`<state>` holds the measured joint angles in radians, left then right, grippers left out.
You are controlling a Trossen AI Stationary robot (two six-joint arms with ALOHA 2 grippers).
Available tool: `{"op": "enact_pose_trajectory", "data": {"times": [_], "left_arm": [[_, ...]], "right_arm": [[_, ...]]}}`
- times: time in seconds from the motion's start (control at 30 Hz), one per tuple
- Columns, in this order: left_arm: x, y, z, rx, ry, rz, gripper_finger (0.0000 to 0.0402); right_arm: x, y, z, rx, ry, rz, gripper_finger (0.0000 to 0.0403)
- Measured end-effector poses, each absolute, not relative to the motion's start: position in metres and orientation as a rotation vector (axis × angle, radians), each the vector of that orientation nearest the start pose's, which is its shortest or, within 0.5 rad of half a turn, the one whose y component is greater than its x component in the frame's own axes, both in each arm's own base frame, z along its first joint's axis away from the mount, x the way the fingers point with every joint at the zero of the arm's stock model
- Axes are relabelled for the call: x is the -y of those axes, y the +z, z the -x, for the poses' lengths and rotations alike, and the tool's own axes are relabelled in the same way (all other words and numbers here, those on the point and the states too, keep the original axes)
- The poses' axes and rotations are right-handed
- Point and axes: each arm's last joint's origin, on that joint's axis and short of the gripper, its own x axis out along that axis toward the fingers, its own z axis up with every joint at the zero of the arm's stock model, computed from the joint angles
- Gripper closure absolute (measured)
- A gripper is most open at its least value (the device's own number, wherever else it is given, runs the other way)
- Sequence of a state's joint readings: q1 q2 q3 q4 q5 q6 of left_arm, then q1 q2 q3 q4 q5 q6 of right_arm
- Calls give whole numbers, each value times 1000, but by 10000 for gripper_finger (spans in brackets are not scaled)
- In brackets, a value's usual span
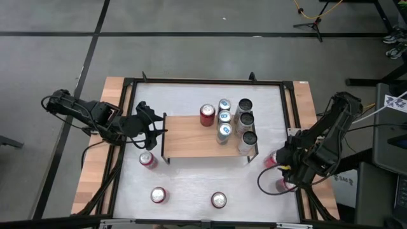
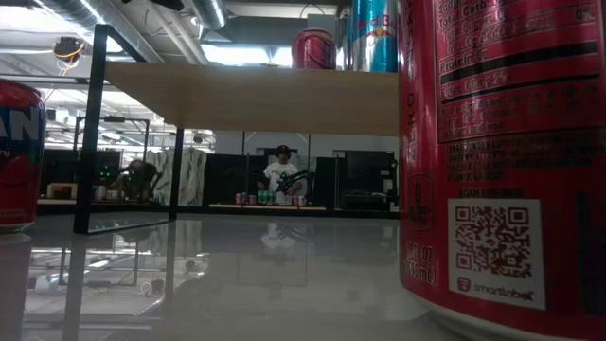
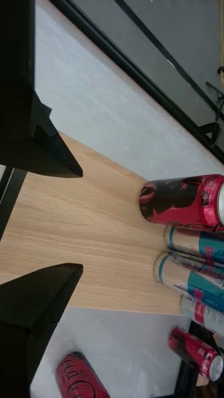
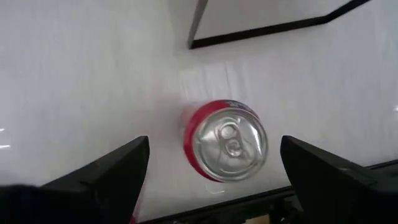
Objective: Place canned beverage on shelf
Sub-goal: Put the top right red soda can on the shelf
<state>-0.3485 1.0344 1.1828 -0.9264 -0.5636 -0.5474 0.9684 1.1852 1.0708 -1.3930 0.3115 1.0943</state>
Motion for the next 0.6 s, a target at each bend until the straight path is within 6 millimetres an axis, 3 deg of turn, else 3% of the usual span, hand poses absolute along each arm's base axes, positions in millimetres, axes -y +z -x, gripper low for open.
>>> {"op": "enact_pose_trajectory", "data": {"times": [0.27,0.6], "left_arm": [[48,361,-178,-616,385,180,172],[48,361,-178,-616,385,181,172]], "right_arm": [[-126,266,-99,-1251,-212,17,49],[-128,235,-100,-1247,-192,21,49]]}}
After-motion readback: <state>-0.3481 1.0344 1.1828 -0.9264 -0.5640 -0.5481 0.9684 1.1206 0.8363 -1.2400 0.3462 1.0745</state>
